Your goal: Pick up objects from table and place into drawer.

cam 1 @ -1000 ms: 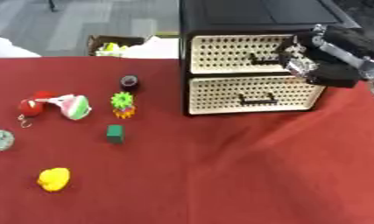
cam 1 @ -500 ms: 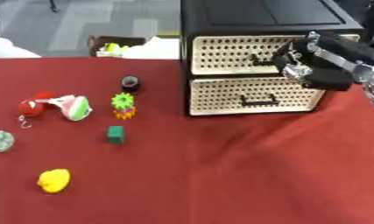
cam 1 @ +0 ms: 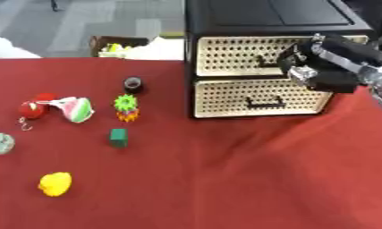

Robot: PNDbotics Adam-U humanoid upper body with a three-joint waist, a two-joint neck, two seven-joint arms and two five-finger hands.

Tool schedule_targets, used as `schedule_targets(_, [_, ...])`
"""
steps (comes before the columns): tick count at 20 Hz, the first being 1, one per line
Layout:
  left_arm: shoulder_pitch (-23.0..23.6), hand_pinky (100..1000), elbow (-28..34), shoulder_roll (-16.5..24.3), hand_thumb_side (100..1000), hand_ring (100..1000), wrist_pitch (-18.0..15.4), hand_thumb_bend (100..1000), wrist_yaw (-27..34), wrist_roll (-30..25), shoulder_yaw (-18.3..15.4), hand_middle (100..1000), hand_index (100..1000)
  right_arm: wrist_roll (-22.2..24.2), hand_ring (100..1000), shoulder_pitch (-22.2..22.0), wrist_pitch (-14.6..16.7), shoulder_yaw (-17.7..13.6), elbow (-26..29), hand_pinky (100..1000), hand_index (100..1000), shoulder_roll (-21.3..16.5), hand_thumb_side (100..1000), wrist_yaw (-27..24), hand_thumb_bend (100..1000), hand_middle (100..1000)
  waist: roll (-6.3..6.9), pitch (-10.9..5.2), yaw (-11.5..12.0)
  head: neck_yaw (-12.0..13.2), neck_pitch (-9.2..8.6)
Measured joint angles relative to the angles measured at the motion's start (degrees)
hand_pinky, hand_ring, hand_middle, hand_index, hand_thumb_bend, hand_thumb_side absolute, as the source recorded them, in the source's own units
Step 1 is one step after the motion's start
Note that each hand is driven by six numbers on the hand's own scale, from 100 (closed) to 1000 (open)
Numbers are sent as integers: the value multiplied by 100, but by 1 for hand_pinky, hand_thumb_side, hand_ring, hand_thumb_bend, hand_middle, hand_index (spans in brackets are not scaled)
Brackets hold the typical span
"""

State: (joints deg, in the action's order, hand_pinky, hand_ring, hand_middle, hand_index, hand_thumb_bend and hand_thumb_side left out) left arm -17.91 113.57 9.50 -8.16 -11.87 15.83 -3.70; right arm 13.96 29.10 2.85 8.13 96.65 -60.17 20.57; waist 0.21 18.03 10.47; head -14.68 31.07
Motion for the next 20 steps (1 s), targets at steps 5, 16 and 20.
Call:
schedule_targets(5, [-24, 653, 0, 0, 807, 540, -1, 100, 4, -1, 0, 666, 744, 126, 100, 38, 3, -2, -17, 100, 745, 0, 1000, 26, 100, 100, -2, 4, 9, 0, -15])
schedule_targets(16, [-28, 653, 0, 0, 807, 540, -3, 100, 17, -3, 0, 667, 744, 222, 100, 56, 18, 2, -34, 100, 729, 0, 1000, 104, 100, 100, -4, 32, 16, 0, -44])
schedule_targets(20, [-38, 653, 0, -1, 807, 540, -4, 100, 17, -4, 1, 667, 744, 257, 100, -44, 47, 0, -17, 100, 715, 1, 1000, 179, 100, 100, -6, 42, 16, 1, -71])
